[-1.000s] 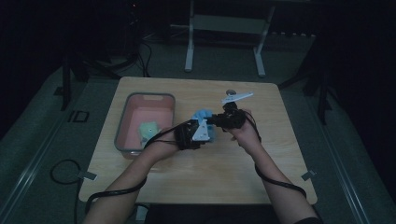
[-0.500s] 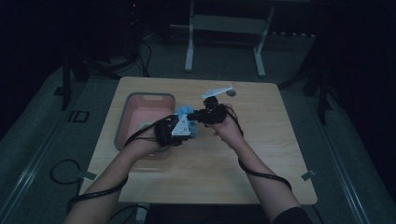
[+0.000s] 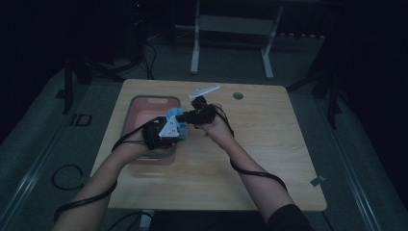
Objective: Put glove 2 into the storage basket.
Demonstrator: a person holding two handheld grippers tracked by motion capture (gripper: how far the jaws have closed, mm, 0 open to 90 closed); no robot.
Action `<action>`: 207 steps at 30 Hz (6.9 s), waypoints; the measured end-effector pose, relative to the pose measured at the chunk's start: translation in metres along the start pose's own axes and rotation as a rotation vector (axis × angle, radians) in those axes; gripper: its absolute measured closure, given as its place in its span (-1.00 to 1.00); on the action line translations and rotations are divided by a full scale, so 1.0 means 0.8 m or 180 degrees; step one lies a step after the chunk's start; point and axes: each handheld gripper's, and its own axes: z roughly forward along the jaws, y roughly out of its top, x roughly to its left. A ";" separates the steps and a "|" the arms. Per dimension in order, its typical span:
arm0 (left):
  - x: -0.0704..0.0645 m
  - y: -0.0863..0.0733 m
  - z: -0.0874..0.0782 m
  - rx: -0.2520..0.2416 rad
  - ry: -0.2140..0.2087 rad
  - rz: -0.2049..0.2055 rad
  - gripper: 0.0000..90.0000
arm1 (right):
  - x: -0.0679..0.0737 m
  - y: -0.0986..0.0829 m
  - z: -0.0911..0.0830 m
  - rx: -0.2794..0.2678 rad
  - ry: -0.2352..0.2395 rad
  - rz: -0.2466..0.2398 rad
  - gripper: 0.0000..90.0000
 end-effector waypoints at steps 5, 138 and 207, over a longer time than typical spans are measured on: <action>0.004 -0.017 -0.006 0.0063 0.0030 -0.0038 0.68 | 0.007 0.010 0.022 0.0038 0.0049 -0.0043 0.75; -0.048 0.033 0.066 -0.0451 -0.0503 -0.0856 -0.89 | -0.051 -0.126 -0.060 0.0045 -0.0110 -0.0104 -0.56; -0.135 0.071 0.197 -0.0270 -0.1112 -0.0365 -0.89 | -0.095 -0.278 -0.129 0.0091 -0.0666 0.0362 -0.55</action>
